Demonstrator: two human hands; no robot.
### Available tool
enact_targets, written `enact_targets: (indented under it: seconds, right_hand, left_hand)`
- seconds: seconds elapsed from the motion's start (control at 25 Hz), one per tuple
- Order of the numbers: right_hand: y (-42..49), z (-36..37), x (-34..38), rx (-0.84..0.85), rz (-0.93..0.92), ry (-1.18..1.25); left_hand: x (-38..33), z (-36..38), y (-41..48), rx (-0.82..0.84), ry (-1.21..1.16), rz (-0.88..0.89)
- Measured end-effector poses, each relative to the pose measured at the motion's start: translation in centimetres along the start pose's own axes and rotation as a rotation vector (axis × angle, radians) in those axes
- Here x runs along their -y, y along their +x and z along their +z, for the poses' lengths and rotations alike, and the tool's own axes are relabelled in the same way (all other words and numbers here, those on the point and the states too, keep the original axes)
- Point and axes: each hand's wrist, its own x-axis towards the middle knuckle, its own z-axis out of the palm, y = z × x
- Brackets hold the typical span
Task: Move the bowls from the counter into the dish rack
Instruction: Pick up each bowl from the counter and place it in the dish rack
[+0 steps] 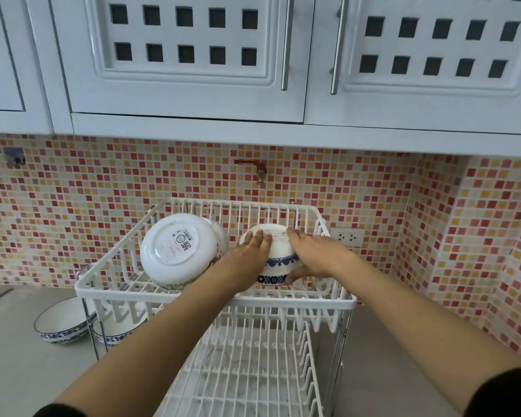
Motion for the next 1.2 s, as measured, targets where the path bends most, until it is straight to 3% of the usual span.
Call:
enact_targets:
  seconds: [0.28, 0.48, 0.68, 0.96, 1.2]
  right_hand:
    - [-0.5, -0.7, 0.2, 0.026, 0.013, -0.002]
    - [-1.4, -1.4, 0.4, 0.080, 0.055, 0.140]
    - [-1.9, -2.6, 2.4, -0.085, 0.108, 0.077]
    - [-0.3, -8.6, 13.7, -0.424, 0.067, 0.148]
    - [2.9, -10.7, 29.1, -0.510, -0.060, 0.240]
  left_hand:
    - [0.0, -0.2, -0.4, -0.004, 0.024, 0.025]
    - [0.2, -0.9, -1.2, -0.002, 0.009, 0.034]
    - [1.4, -3.7, -3.5, -0.134, -0.059, 0.058]
    - [11.2, -7.2, -11.9, -0.486, -0.230, -0.104]
    - [24.5, -4.9, -19.7, -0.454, -0.289, -0.267]
